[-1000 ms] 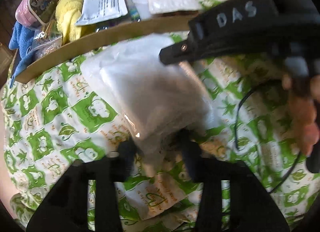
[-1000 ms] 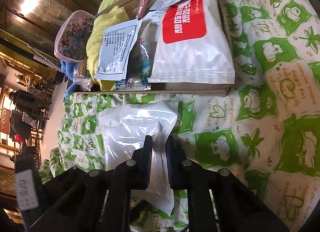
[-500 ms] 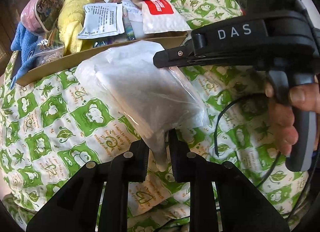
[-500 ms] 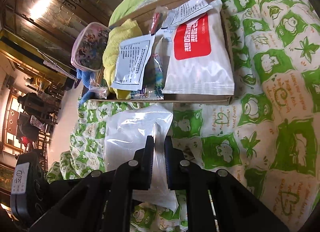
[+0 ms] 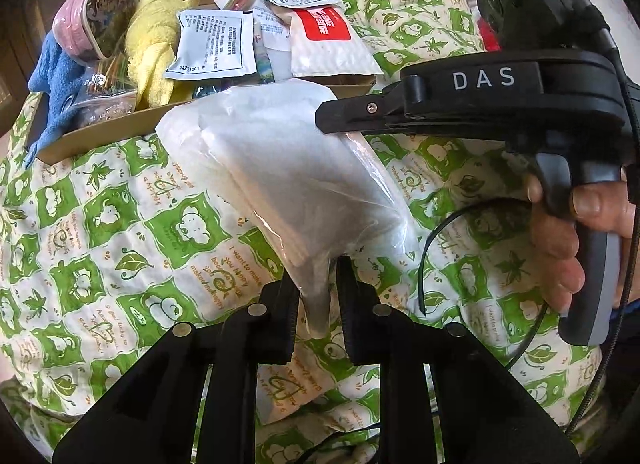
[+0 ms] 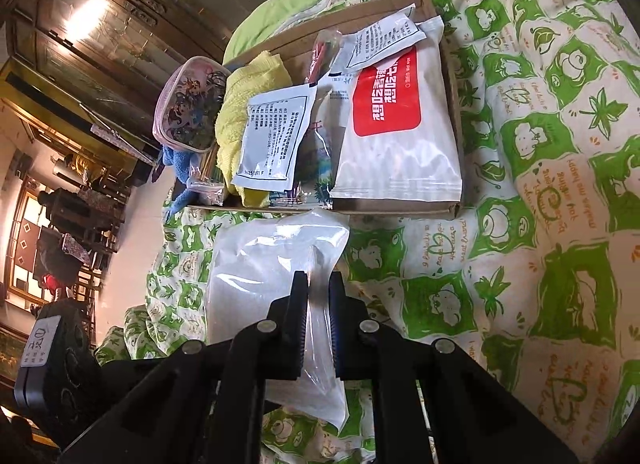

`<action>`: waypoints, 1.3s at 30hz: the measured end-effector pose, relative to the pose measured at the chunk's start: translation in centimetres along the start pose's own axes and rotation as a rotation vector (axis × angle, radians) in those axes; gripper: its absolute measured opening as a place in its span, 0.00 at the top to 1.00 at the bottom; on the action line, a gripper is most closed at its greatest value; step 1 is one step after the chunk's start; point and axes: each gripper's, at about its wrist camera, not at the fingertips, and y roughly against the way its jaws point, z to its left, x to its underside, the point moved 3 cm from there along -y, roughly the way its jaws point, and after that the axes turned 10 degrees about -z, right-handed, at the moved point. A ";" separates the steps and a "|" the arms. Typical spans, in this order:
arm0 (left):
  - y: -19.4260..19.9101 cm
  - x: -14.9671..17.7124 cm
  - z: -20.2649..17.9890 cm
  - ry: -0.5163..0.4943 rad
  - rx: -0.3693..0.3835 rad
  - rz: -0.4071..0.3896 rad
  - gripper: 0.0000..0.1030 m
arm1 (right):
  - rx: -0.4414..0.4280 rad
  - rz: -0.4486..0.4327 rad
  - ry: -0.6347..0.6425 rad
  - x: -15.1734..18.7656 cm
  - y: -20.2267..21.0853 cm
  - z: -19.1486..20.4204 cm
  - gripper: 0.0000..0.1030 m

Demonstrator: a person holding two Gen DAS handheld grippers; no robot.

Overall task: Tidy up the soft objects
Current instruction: 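Lower the white packets into the box and open both tools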

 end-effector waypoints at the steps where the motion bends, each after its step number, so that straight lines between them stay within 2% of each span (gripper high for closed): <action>1: 0.0 -0.1 -0.1 -0.002 -0.004 -0.002 0.83 | 0.000 -0.002 0.001 0.0 0.1 0.0 0.92; 11: 0.8 -1.2 -1.2 -0.033 -0.027 -0.031 0.83 | 0.006 -0.053 0.032 -1.1 1.5 1.3 0.92; 21: 1.9 -3.4 -0.7 -0.057 -0.045 -0.055 0.83 | 0.006 -0.094 0.054 -3.0 2.7 2.5 0.92; 29: 1.7 -7.1 0.5 -0.055 -0.062 -0.078 0.83 | 0.017 -0.134 0.067 -5.9 2.6 3.1 0.92; 39: -1.3 -13.1 3.0 0.005 -0.076 -0.070 0.83 | 0.051 -0.170 0.086 -11.3 0.8 3.3 0.92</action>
